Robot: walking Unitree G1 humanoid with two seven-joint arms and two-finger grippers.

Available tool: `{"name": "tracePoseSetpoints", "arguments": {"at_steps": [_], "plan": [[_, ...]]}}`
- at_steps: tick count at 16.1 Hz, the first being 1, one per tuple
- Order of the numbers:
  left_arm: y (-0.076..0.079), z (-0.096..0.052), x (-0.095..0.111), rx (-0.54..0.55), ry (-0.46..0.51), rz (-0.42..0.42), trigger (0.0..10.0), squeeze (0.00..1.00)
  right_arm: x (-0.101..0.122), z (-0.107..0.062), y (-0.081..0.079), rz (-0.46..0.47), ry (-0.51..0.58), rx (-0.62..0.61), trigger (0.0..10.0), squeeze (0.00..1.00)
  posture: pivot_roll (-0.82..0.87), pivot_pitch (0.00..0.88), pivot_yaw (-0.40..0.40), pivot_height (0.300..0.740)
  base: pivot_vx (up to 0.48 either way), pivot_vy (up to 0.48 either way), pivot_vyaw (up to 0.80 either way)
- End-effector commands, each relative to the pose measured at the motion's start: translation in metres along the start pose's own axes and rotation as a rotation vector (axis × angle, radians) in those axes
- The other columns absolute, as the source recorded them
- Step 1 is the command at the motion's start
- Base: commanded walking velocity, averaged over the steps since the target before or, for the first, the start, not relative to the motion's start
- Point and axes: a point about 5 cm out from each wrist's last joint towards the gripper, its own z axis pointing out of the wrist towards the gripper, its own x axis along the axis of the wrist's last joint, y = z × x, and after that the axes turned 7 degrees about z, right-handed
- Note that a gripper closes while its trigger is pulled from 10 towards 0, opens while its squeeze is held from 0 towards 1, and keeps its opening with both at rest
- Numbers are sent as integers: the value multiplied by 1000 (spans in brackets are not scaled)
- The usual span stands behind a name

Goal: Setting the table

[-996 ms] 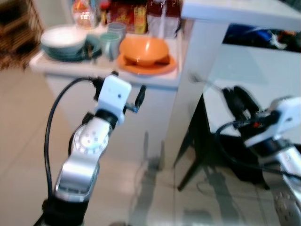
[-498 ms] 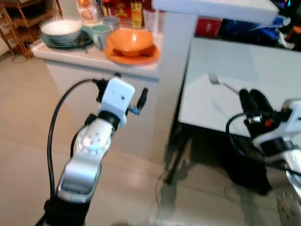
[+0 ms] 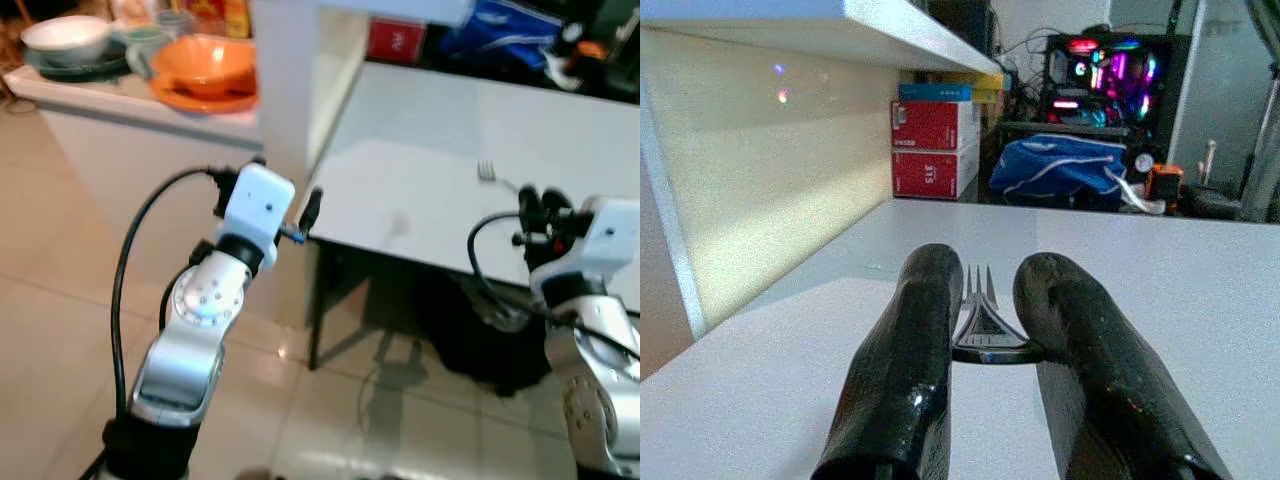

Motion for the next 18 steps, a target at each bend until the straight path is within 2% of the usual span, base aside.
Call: {"name": "tracePoseSetpoints", "arguments": {"at_steps": [1,7,12,14,18], "plan": [[-3,-3,-5,12,-21,1,10000,0,2,1,-4,12,12,14,10000,0,32,39,-15,740,0,-480,0],[0,-2,-4,8,-13,-3,10000,0,1,6,-6,17,25,11,10000,0,28,29,-16,740,0,-480,0],[2,-2,-4,1,-11,-9,10000,0,-3,5,1,-6,11,-42,10000,0,25,31,-15,740,0,-480,0],[2,-2,-4,1,-11,-7,10000,0,-4,5,4,29,0,-63,10000,0,24,31,-16,740,0,-480,0],[1,-1,-5,6,-17,-2,10000,0,-3,7,8,-17,21,-93,10000,0,28,30,-16,740,0,-480,0]]}}
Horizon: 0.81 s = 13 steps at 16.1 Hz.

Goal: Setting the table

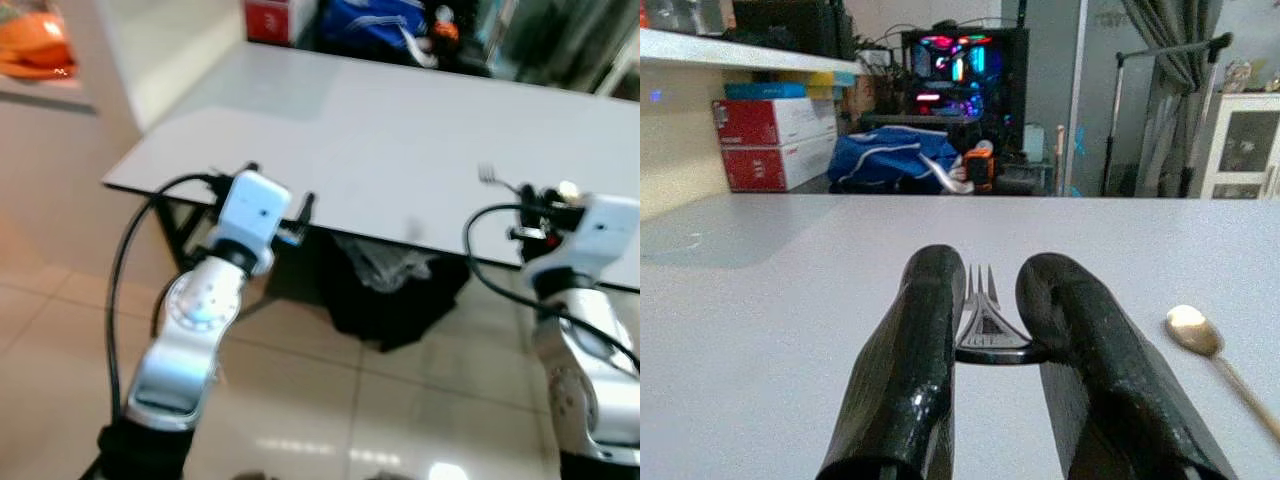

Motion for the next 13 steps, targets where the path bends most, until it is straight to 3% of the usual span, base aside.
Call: {"name": "tracePoseSetpoints", "arguments": {"at_steps": [1,9,11,13], "plan": [[3,2,3,-9,11,-2,10000,0,5,1,6,-23,26,-26,10000,0,28,30,-16,740,0,-480,0],[2,2,1,-6,0,5,10000,0,5,0,7,-28,34,-49,10000,0,27,39,-11,740,0,-480,0],[2,3,2,-10,-3,-56,10000,0,5,-1,7,-26,29,-48,10000,0,27,39,-11,740,0,0,0],[2,2,-1,-15,-22,-31,10000,0,3,-1,5,-21,19,-46,10000,0,25,43,-7,740,0,0,0]]}}
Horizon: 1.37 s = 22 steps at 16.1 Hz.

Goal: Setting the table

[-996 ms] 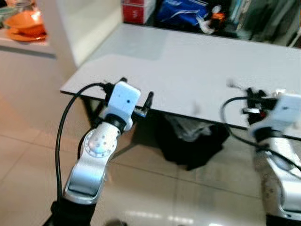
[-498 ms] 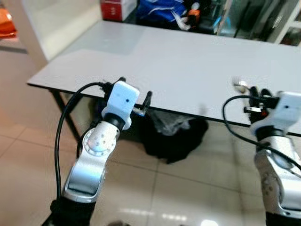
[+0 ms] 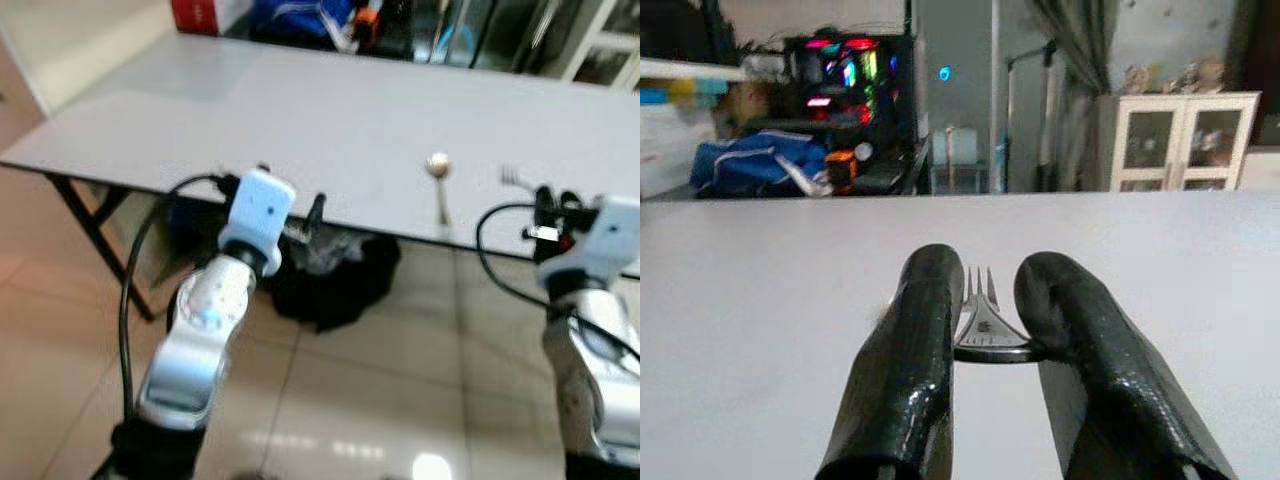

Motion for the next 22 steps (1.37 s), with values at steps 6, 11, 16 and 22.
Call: {"name": "tracePoseSetpoints", "arguments": {"at_steps": [6,11,16,22], "plan": [[-5,-1,0,-2,2,0,10000,0,-1,0,-20,0,-19,132,10000,0,28,50,-4,740,311,0,-307],[-7,-2,1,2,5,-6,10000,0,-5,-2,-29,9,-39,187,10000,0,32,52,-5,740,409,0,0],[-6,-2,0,-8,-4,0,10000,0,-7,-1,-30,3,-44,189,10000,0,34,58,-8,740,395,0,0],[-5,-3,1,-17,-4,-10,10000,0,-9,0,-28,2,-44,173,10000,0,32,65,-7,740,347,0,0]]}}
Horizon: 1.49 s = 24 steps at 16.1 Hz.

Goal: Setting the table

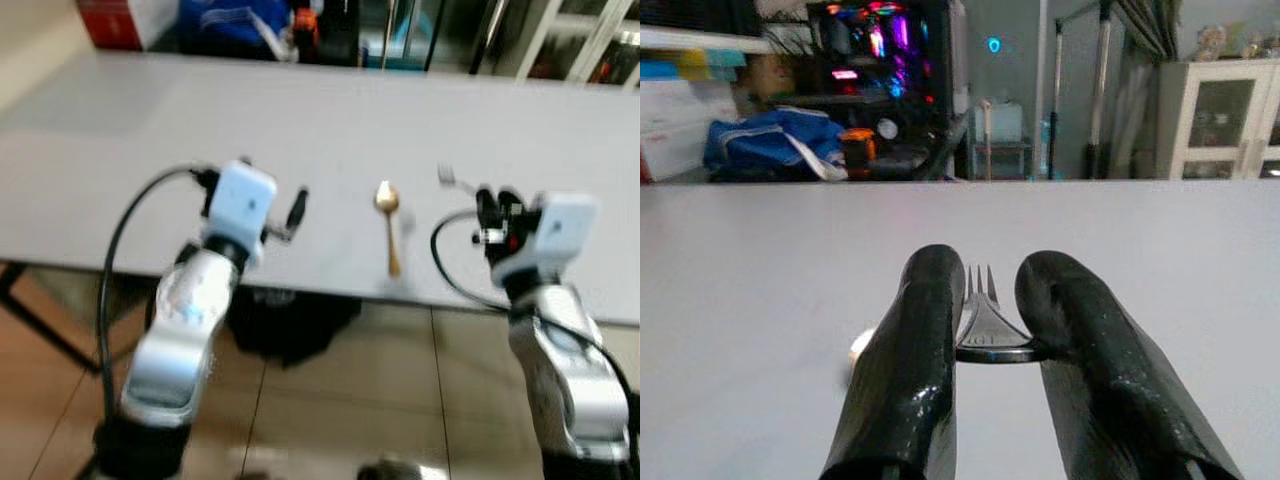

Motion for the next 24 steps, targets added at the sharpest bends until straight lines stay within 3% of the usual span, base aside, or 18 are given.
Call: {"name": "tracePoseSetpoints", "arguments": {"at_steps": [1,4,8,16,24], "plan": [[-2,-2,0,-12,-2,3,10000,0,5,2,-2,-6,31,-2,10000,0,32,68,-5,740,0,0,0],[6,-6,-5,-92,-23,21,10000,0,3,2,-2,1,37,-25,10000,0,39,75,1,740,0,0,0],[23,-28,-13,-332,-17,-19,10000,0,-7,3,0,12,22,-36,10000,0,64,84,5,740,0,0,0],[22,-51,-26,-429,-68,-32,10000,0,-30,7,5,-19,-26,-41,10000,0,84,75,-14,740,0,0,0],[21,-55,-26,-455,-68,-21,10000,0,-56,-3,8,-30,-110,-37,10000,0,85,60,-13,740,0,0,0]]}}
